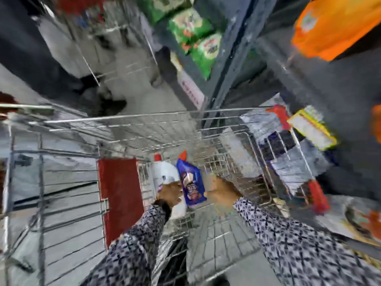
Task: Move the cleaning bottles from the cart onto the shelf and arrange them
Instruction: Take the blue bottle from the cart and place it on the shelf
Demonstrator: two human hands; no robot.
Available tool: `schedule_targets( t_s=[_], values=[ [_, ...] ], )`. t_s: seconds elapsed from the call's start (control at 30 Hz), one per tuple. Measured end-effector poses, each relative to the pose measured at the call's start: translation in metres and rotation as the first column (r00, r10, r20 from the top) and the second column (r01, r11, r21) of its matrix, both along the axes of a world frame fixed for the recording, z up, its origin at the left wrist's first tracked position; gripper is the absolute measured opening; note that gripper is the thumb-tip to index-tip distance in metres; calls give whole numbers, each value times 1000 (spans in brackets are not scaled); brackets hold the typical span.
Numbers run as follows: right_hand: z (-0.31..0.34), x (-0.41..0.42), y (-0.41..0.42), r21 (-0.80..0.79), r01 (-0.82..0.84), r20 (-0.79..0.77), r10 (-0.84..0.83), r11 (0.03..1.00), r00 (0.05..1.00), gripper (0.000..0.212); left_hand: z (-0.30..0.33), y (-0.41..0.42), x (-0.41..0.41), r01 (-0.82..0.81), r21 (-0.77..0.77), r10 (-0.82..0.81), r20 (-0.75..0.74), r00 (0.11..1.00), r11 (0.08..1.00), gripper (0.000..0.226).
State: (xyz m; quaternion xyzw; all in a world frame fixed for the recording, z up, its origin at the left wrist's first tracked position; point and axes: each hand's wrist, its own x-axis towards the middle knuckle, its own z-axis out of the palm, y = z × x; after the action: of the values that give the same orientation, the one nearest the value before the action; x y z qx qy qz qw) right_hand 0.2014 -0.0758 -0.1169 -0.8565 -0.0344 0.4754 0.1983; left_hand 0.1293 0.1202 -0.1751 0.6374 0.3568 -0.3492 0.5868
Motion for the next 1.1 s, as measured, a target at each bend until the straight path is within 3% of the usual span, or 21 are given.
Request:
schedule_targets(
  t_s=[0.07, 0.17, 0.23, 0.3, 0.37, 0.43, 0.53, 0.6, 0.7, 0.83, 0.97, 1.1],
  values=[
    [-43, 7, 12, -32, 51, -56, -53, 998, 997, 29, -30, -1, 3, -58, -59, 55, -64, 996, 997, 16],
    [-120, 4, 15, -70, 127, -99, -133, 989, 986, 63, -60, -7, 7, -202, -164, 175, -167, 970, 965, 25],
    [-174, -4, 12, -19, 227, -114, -227, 974, 967, 82, -65, -13, 7, -214, -241, 180, -157, 971, 947, 16],
    [-180, -8, 24, -11, 322, -99, -321, 947, 942, 89, -76, -15, 1, -94, -112, 94, -2, 996, 989, 20],
    [-148, -8, 44, -44, 371, -64, -373, 928, 926, 73, -81, -14, -3, -193, -172, 193, -16, 981, 966, 23],
    [-133, -6, 49, -59, 387, -36, -389, 920, 921, 40, -84, -11, -9, -337, -290, 323, -99, 941, 896, 15],
    [-115, -2, 43, -36, 392, 25, -391, 919, 920, 34, -68, -11, -12, -511, -227, 492, -137, 860, 829, 31],
    [-80, -2, 30, 34, 420, 32, -421, 907, 906, 39, -31, -17, -7, -556, -206, 540, -133, 831, 805, 28],
    [-10, -7, 9, 240, 481, 55, -507, 843, 860, 56, 45, -39, 5, -428, -199, 434, -10, 901, 882, 24],
    [120, -34, -41, 508, 534, 72, -651, 676, 756, 41, 179, -84, 0, -280, -341, 375, 256, 891, 897, 17],
    [276, -78, -112, 730, 448, 159, -765, 516, 624, 36, 319, -138, -21, 29, -469, 264, 545, 796, 882, 36],
    [441, -136, -193, 830, 281, 334, -833, 482, 442, 37, 465, -212, -42, 308, -430, 190, 791, 582, 848, 39]
  ],
)
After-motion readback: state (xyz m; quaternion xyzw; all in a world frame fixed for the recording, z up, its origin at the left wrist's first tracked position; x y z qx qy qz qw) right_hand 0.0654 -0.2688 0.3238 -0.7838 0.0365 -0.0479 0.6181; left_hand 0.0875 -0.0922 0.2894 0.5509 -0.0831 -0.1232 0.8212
